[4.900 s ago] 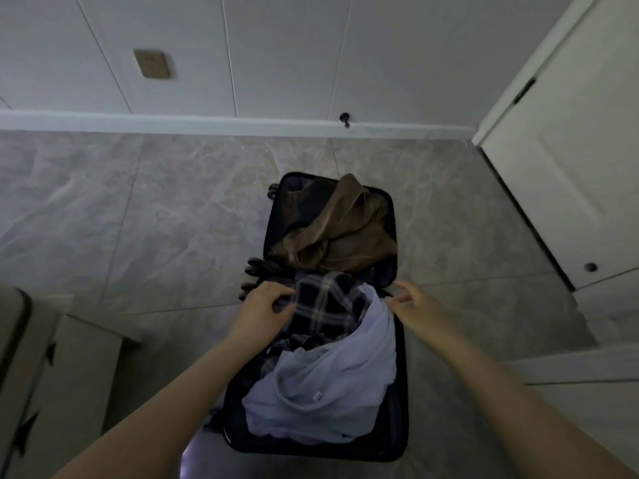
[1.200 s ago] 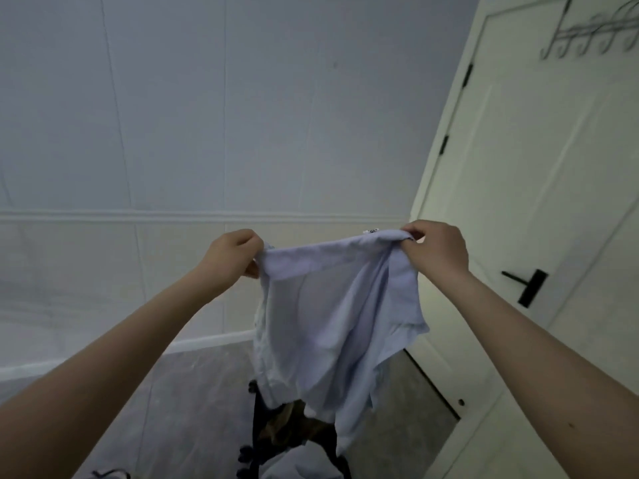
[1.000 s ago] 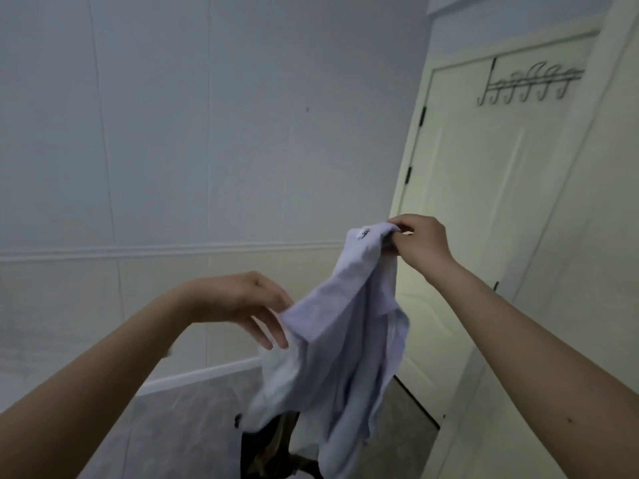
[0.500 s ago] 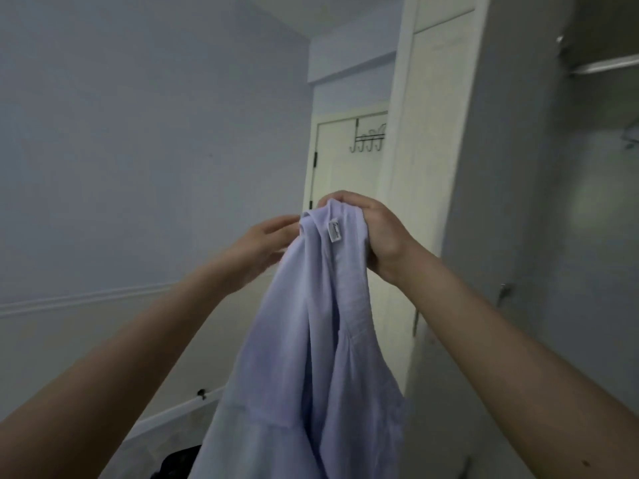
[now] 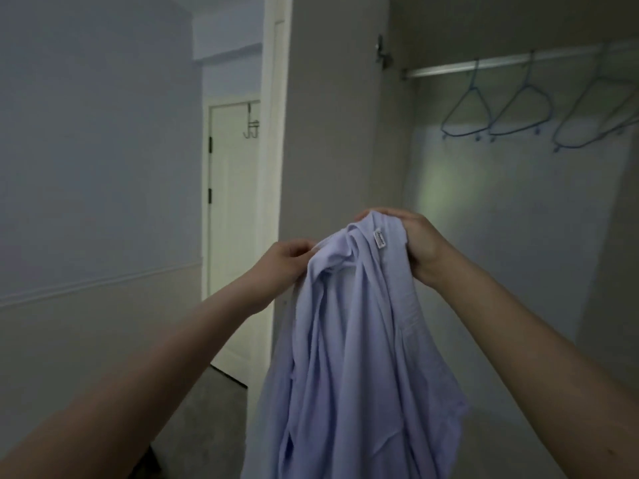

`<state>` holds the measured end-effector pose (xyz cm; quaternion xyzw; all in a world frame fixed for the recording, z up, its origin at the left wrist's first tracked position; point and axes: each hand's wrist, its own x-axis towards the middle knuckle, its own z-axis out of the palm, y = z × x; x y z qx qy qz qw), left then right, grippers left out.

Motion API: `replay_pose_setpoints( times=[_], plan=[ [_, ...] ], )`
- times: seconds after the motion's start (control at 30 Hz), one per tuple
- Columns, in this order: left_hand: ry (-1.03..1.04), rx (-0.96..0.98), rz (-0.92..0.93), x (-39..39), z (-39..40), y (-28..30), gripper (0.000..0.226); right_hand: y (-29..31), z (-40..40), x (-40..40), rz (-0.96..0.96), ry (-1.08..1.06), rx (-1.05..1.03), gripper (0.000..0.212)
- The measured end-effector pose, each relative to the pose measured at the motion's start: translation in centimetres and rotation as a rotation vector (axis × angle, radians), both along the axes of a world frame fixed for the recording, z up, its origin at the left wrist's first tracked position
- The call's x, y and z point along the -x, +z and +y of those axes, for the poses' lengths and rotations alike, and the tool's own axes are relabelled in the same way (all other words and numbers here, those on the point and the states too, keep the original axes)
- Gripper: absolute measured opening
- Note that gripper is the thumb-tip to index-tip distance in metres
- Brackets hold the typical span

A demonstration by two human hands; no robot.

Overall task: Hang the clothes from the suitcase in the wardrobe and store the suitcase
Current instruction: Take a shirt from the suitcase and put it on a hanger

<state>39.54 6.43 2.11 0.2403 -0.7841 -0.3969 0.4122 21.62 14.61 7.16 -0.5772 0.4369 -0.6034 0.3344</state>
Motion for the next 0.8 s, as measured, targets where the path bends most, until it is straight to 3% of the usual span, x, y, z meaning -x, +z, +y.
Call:
replay_pose_setpoints(
  times=[0.07,0.17,0.27,0.37,0.47,0.5,0.53,0.6,0.67,0.7,0.8],
  plan=[
    [0.038,0.088,-0.040,2.3,0.2,-0.2,0.031,-1.1,0.8,2.5,0.120,-0.181,-0.044,0.021],
    [-0.018,0.217,-0.302,7.1,0.2,-0.1,0.019,-3.2,2.2,6.9,0.330,-0.379,-0.196,0.016],
    [-0.014,0.360,-0.546,12.0,0.5,-1.1,0.021,-5.4,3.9,10.6,0.361,-0.479,-0.254,0.012],
    [0.022,0.404,-0.385,15.3,0.7,-1.5,0.028,-6.6,5.7,13.1,0.201,-0.575,-0.309,0.019],
    [-0.067,0.321,-0.162,18.0,0.9,-0.4,0.035,-6.8,7.5,15.7,-0.131,-0.387,-0.301,0.031],
    [-0.103,0.272,-0.150,18.7,0.9,0.0,0.031,-6.6,7.9,16.3,-0.151,-0.343,-0.304,0.034],
    [-0.150,0.230,-0.145,19.5,1.0,0.4,0.027,-6.4,8.4,16.9,-0.085,-0.343,-0.327,0.032],
    [-0.199,0.211,-0.153,21.0,0.7,0.8,0.022,-6.4,9.2,18.1,0.236,-0.377,-0.454,0.032],
    [-0.201,0.243,-0.177,22.2,0.5,1.2,0.016,-6.4,9.9,19.4,0.522,-0.474,-0.589,0.058],
    [-0.206,0.252,-0.175,22.5,0.2,1.3,0.011,-6.4,10.0,20.0,0.599,-0.527,-0.612,0.059],
    [-0.290,0.282,-0.117,22.9,-0.5,2.1,0.007,-6.0,11.1,20.8,0.668,-0.661,-0.582,0.029]
  ],
)
